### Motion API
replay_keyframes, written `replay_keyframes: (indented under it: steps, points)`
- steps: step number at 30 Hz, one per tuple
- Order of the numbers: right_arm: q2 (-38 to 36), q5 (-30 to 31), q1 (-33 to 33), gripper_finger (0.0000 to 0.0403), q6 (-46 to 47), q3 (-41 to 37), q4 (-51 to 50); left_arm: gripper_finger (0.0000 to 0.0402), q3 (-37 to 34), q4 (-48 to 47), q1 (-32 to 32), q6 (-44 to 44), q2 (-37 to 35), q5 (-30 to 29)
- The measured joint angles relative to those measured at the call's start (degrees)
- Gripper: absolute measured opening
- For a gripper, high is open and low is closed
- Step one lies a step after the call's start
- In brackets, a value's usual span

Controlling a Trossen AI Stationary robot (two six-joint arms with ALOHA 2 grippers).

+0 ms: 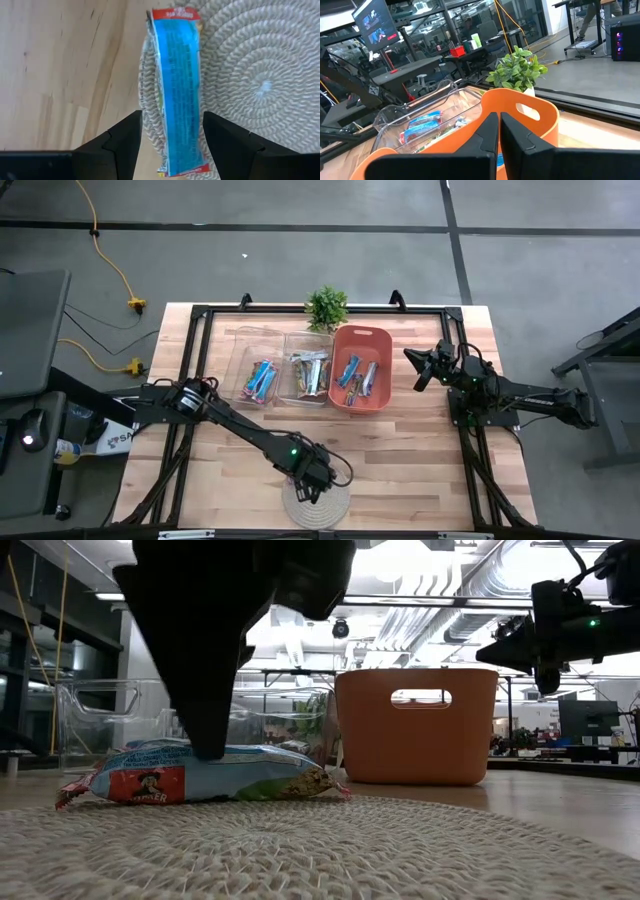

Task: Pick and place Granola Bars by type
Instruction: Put the red granola bar into the left transparent bin

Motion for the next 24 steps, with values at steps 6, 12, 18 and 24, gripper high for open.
replay_keyframes:
  steps: [6,12,18,24]
  points:
    - [0.0,0.0,0.0,0.0000,0.0,0.0,0.0,0.0207,-1.6,2.0,0.0,0.1,0.0,1.7]
    - [0.0,0.0,0.0,0.0000,0.0,0.0,0.0,0.0207,-1.6,2.4,0.0,0.1,0.3,2.3]
    - [0.0,0.0,0.0,0.0000,0.0,0.0,0.0,0.0207,-1.4,3.9,0.0,0.8,2.0,3.6]
    - [0.2,0.0,0.0,0.0000,0.0,0.0,0.3,0.0207,-1.3,4.1,-0.1,1.6,3.1,3.7]
